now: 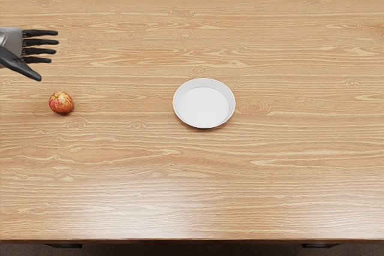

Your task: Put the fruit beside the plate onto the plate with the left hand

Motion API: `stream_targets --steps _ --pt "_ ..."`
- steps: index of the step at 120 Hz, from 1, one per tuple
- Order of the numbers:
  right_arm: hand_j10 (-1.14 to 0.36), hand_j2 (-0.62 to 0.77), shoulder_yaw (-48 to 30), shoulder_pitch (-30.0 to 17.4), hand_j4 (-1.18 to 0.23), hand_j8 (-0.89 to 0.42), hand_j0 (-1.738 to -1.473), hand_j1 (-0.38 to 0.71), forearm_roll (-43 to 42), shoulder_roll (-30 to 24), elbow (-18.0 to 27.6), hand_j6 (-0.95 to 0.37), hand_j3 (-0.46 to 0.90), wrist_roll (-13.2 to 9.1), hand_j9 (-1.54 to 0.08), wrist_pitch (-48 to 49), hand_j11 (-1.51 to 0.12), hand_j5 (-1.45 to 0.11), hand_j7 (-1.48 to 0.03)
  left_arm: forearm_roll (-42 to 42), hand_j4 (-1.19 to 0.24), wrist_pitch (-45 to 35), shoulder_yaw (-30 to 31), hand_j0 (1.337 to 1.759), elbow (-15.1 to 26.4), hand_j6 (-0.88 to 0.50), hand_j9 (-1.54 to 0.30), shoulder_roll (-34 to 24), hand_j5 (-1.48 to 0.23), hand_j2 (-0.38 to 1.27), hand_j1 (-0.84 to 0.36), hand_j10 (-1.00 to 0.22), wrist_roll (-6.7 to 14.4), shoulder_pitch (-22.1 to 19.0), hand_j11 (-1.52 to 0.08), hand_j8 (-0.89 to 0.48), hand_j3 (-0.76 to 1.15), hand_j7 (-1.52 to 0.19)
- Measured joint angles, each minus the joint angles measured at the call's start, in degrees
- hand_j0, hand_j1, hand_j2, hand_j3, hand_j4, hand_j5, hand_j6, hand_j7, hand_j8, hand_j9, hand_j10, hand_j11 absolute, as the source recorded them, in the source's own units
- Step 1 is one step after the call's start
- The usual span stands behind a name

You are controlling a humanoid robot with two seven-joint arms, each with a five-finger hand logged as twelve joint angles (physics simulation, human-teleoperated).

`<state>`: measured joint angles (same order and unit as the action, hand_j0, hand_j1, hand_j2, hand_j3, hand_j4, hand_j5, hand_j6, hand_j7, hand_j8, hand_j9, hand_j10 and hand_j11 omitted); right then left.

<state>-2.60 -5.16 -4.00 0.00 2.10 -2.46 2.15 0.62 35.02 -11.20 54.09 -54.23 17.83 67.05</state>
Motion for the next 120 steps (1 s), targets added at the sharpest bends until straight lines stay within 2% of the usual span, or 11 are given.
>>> stream_targets --steps 33,45,49,58,69,73,80,91,102,113,120 --pt "0.00 0.00 -0.03 -0.02 0.00 0.00 -1.658 -0.35 0.04 0.00 0.17 0.00 0.00 0.00 0.00 -0.12 0.00 0.00 0.00 0.18 -0.01 0.01 0.36 1.658 -2.74 -0.01 -0.02 1.12 -0.02 0.00 0.34 -0.01 0.21 -0.06 -0.02 -0.01 0.00 -0.02" --pt "0.00 0.00 -0.04 -0.02 0.00 0.00 -1.658 -0.35 0.04 0.00 0.18 0.00 0.00 0.00 0.00 -0.12 0.00 0.00 0.00 0.40 -0.01 0.02 3.23 1.658 -8.87 -0.01 -0.02 3.10 -0.02 0.00 0.34 -0.01 0.37 1.96 -0.02 -0.01 0.00 -0.02" --pt "0.00 0.00 -0.04 -0.02 0.00 0.00 -1.658 -0.35 0.04 0.00 0.18 0.00 0.00 0.00 0.00 -0.13 0.00 0.00 0.00 0.36 -0.01 0.01 6.97 1.658 -11.38 -0.01 -0.02 5.54 -0.02 0.00 0.34 -0.01 0.27 6.93 -0.02 -0.01 0.00 -0.02" --pt "0.00 0.00 -0.04 -0.02 0.00 0.00 -1.658 -0.35 0.04 0.00 0.18 0.00 0.00 0.00 0.00 -0.13 0.00 0.00 0.00 -0.20 -0.01 0.00 24.74 1.658 -16.87 -0.01 -0.02 18.27 -0.02 0.00 0.34 -0.01 0.00 17.91 -0.02 -0.01 0.00 -0.02" --pt "0.00 0.00 -0.03 -0.02 0.00 0.00 -1.658 -0.35 0.04 0.00 0.19 0.00 0.00 0.00 0.00 -0.13 0.00 0.00 0.00 -3.97 -0.01 -0.01 46.23 1.658 -18.59 -0.01 -0.02 31.42 -0.02 0.00 0.33 -0.01 -2.02 28.34 -0.02 -0.01 0.00 -0.02" --pt "0.00 0.00 -0.03 -0.02 0.00 0.00 -1.658 -0.35 0.04 0.00 0.19 0.00 0.00 0.00 0.00 -0.13 0.00 0.00 0.00 -7.68 -0.01 -0.01 54.06 1.658 -17.43 -0.01 -0.02 31.16 -0.02 0.00 0.33 -0.01 -4.51 32.79 -0.02 -0.01 0.00 -0.02" --pt "0.00 0.00 -0.04 -0.02 0.00 0.00 -1.658 -0.35 0.04 0.00 0.19 0.00 0.00 0.00 0.00 -0.13 0.00 0.00 0.00 -13.19 -0.01 -0.01 67.21 1.658 -13.15 -0.01 -0.02 33.07 -0.02 0.00 0.33 -0.01 -11.20 40.50 -0.02 -0.01 0.00 -0.02" --pt "0.00 0.00 -0.04 -0.02 0.00 0.00 -1.658 -0.35 0.04 0.00 0.19 0.00 0.00 0.00 0.00 -0.13 0.00 0.00 0.00 -17.69 -0.01 -4.64 87.40 1.658 -3.81 -0.01 -0.02 38.87 -0.02 0.00 0.33 -0.01 -17.61 42.17 -0.02 -0.01 0.00 -0.02" --pt "0.00 0.00 -0.04 -0.02 0.00 0.00 -1.658 -0.35 0.04 0.00 0.19 0.00 0.00 0.00 0.00 -0.13 0.00 0.00 0.00 -23.03 -0.01 -19.15 97.55 1.658 5.40 -0.01 -0.02 42.13 -0.02 0.00 0.33 -0.01 -19.93 40.81 -0.02 -0.01 0.00 -0.02" --pt "0.00 0.00 -0.04 -0.02 0.00 0.00 -1.658 -0.35 0.04 0.00 0.19 0.00 0.00 0.00 0.00 -0.13 0.00 0.00 0.00 -28.66 -0.01 -32.29 101.19 1.658 9.23 -0.01 -0.02 44.34 -0.02 0.00 0.33 -0.01 -20.72 37.57 -0.02 -0.01 0.00 -0.02" --pt "0.00 0.00 -0.04 -0.02 0.00 0.00 -1.658 -0.35 0.04 0.00 0.19 0.00 0.00 0.00 0.00 -0.13 0.00 0.00 0.00 -30.36 -0.01 -37.85 100.90 1.658 10.94 -0.01 -0.02 45.43 -0.02 0.00 0.33 -0.01 -20.91 38.06 -0.02 -0.01 0.00 -0.02"
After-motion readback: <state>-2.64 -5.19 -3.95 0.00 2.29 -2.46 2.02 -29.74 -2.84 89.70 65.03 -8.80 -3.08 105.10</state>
